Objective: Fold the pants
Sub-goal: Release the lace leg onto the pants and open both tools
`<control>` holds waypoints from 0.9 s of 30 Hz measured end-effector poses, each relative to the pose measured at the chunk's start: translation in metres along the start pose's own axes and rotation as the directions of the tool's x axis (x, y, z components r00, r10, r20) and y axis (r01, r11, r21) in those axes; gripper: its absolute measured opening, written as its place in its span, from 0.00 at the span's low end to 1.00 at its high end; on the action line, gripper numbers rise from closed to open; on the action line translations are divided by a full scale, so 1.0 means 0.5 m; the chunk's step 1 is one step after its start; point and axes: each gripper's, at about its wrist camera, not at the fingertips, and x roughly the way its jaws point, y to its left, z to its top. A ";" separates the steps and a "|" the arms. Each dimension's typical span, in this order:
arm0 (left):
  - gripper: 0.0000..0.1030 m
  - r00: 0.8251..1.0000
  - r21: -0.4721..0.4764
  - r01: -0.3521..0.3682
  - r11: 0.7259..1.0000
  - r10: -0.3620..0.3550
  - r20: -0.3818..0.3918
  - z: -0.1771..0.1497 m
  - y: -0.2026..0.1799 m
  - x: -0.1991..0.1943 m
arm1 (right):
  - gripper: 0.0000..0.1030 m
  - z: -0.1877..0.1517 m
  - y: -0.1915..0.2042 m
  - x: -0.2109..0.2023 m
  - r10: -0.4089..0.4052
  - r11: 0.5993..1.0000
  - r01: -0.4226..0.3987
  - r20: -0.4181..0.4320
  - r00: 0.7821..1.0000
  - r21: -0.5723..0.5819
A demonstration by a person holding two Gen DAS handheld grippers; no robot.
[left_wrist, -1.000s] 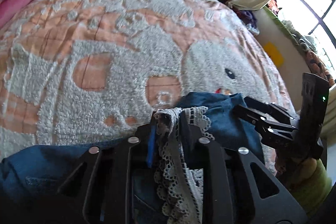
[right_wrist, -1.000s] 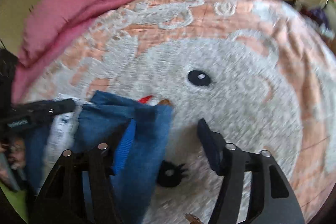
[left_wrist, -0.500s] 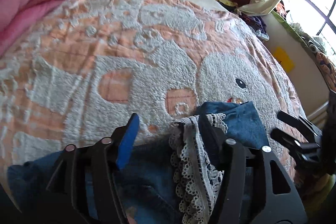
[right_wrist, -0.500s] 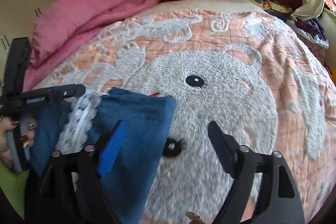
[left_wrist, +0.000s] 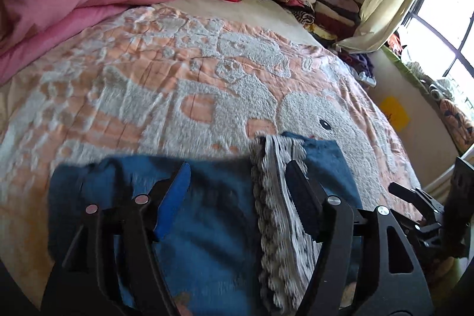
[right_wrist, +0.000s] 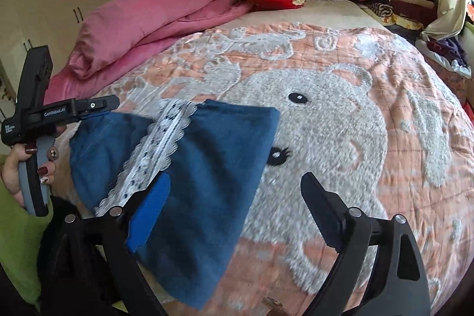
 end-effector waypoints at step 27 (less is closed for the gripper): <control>0.56 0.951 -0.007 0.065 0.998 -0.064 -0.301 -0.186 -0.073 0.025 | 0.86 -0.088 0.074 -0.040 0.075 0.987 -0.079 -0.030 0.997 -0.143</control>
